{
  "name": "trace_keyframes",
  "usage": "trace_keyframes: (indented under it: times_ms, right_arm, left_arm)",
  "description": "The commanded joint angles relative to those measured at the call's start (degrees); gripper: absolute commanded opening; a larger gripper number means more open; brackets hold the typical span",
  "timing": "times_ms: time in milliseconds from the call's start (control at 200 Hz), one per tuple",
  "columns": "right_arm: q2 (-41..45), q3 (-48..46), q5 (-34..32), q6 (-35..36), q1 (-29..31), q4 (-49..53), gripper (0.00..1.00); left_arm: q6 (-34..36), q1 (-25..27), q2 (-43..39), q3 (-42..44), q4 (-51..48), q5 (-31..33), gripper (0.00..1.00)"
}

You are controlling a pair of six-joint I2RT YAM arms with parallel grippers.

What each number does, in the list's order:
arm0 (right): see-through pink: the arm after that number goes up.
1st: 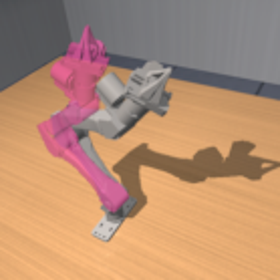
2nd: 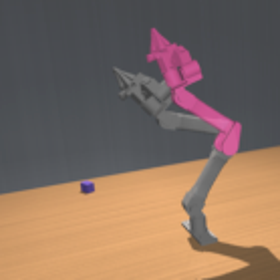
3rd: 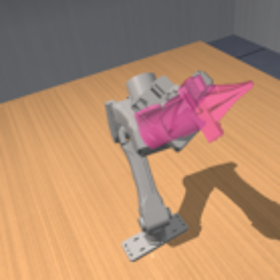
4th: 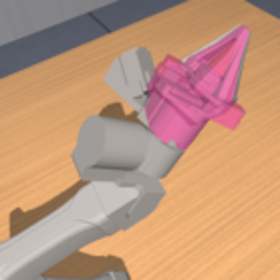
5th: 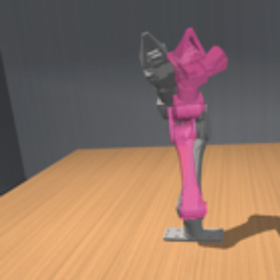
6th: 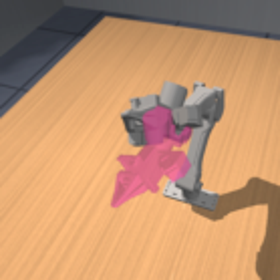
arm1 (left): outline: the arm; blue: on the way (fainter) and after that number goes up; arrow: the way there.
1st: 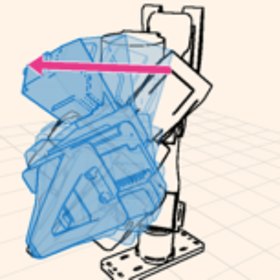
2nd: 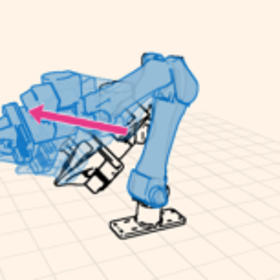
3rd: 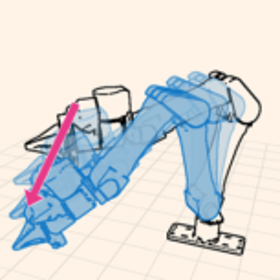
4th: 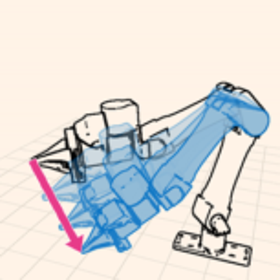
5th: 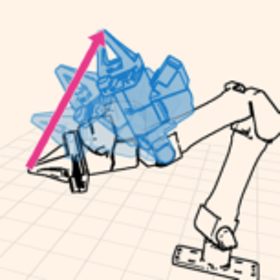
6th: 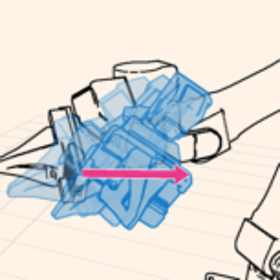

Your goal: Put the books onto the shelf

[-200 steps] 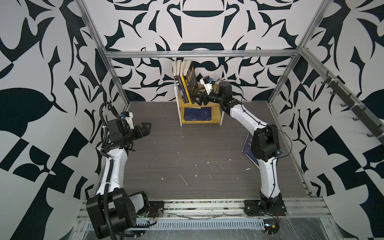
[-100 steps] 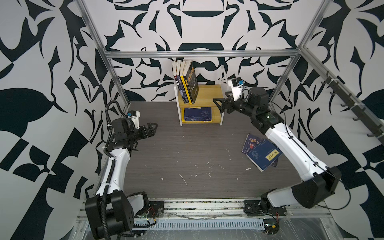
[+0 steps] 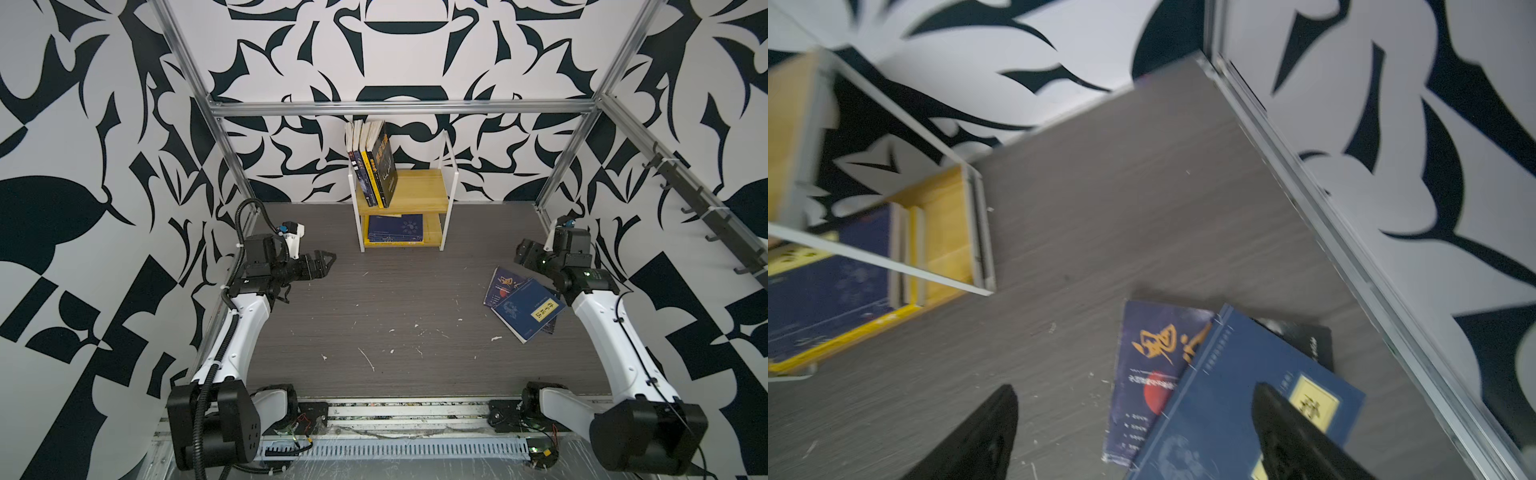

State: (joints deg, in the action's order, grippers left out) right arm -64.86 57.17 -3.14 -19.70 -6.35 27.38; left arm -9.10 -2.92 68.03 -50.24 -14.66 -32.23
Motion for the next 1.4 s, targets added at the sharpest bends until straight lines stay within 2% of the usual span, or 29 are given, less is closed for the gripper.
trace_keyframes:
  times_ms: [0, 225, 555, 760, 1070, 1240, 1395]
  right_arm:
    - [-2.0, -2.6, -3.1, -3.2, -4.6, 0.1, 0.93]
    - [-9.1, -7.7, -1.5, -7.7, -15.5, -5.1, 0.96]
    - [-17.3, -10.5, -4.2, -9.8, -17.5, -9.6, 0.99]
    - [-20.8, -11.0, -2.6, -10.2, -19.6, -10.6, 0.99]
    - [-25.4, -12.4, 7.0, -12.1, -18.6, -11.7, 0.94]
    - [-25.1, -14.2, 9.0, -13.7, -14.3, -12.6, 0.91]
    - [-23.7, -17.7, 10.0, -18.8, -8.3, -14.0, 0.90]
  left_arm:
    - [0.5, 0.2, 0.6, -1.0, -0.6, -1.3, 0.99]
    - [0.6, -0.3, 0.9, -0.9, -0.7, -0.7, 0.99]
    - [1.0, -0.8, 2.0, -1.0, -0.7, -1.1, 1.00]
    - [1.3, -0.9, 2.5, -0.9, -0.5, -1.4, 0.99]
    - [1.0, -0.9, 2.8, -0.6, 0.0, -1.2, 1.00]
    - [0.5, -0.9, 2.7, -0.6, 0.2, -1.1, 0.99]
    - [0.6, -0.9, 2.5, -0.4, 0.3, -0.9, 1.00]
